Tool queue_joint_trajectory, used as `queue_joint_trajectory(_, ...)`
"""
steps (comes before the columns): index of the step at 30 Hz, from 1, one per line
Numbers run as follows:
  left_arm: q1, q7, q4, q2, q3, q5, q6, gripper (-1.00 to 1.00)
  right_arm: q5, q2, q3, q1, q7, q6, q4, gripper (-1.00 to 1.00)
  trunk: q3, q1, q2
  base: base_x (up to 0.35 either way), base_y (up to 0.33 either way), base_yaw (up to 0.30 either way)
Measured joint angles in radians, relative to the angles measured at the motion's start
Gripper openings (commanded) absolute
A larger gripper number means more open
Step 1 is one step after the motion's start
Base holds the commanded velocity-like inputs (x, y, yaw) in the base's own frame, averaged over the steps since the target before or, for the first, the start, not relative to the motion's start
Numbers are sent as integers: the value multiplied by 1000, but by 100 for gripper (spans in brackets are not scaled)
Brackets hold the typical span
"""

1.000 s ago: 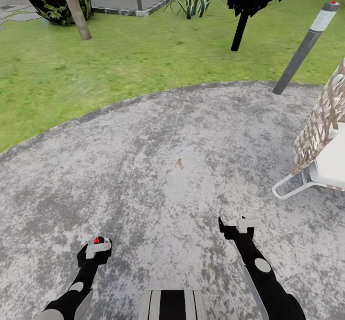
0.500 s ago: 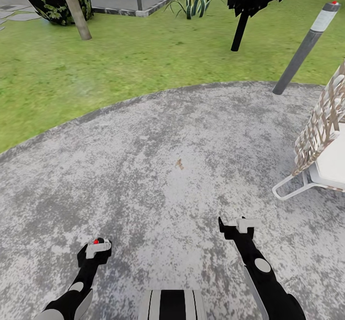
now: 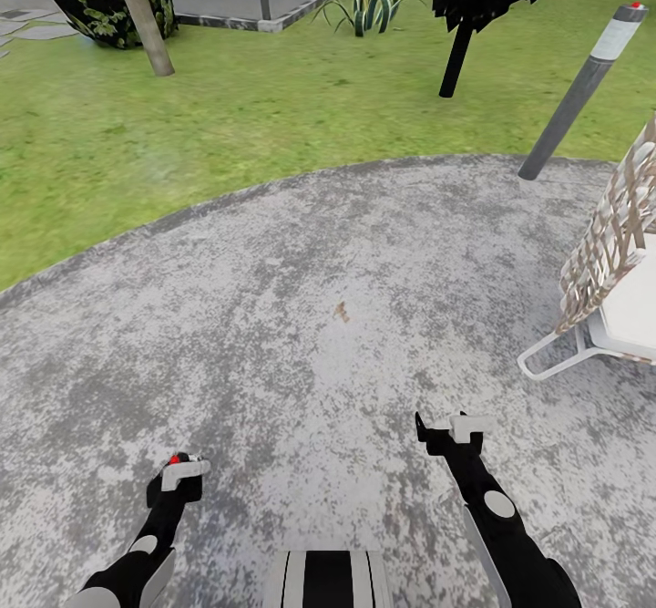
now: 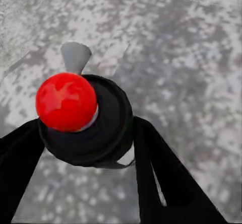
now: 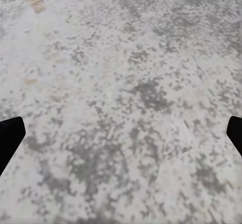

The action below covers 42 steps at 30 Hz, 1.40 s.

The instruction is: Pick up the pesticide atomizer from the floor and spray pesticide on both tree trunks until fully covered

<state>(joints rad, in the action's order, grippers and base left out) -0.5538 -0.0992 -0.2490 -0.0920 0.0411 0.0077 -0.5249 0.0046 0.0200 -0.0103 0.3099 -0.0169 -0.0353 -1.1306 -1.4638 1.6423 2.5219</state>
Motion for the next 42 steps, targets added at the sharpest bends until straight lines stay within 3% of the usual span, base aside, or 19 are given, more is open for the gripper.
queue_joint_trajectory(27,0,-1,-3,1,0,3,-2,-100,0,0,0,0,0,0,1,100,0,0,0,0,0,0)
queue_joint_trajectory(42,0,-1,-1,2,-1,3,1,-100,2,0,0,-1,1,-5,3,100,58,-7,-3,0,0,0)
